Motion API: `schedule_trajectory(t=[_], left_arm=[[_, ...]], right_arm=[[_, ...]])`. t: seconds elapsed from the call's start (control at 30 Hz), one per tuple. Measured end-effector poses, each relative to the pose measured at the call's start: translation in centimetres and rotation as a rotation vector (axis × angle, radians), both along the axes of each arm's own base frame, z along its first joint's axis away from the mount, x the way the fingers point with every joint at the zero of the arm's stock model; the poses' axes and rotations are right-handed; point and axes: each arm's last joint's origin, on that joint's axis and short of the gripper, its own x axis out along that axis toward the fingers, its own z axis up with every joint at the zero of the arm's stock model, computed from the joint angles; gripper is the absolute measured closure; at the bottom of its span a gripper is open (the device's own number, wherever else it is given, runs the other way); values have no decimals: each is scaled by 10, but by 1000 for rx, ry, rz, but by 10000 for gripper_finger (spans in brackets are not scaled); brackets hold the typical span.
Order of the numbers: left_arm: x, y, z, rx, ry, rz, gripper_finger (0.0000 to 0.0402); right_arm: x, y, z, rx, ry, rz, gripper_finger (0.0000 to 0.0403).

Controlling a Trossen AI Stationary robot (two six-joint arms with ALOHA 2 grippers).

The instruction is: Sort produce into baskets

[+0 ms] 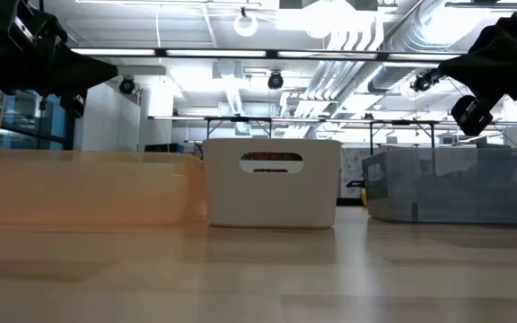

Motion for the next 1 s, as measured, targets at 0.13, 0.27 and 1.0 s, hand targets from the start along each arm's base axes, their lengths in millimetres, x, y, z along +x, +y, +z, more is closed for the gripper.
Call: schedule_trajectory(t=[0.13,0.27,1.0], left_arm=[[0,0,0,0,0,0,401],[0,0,0,0,0,0,401],[0,0,0,0,0,0,401]], right_arm=[[0,0,0,0,0,0,402],[0,0,0,0,0,0,402],[0,0,0,0,0,0,402]])
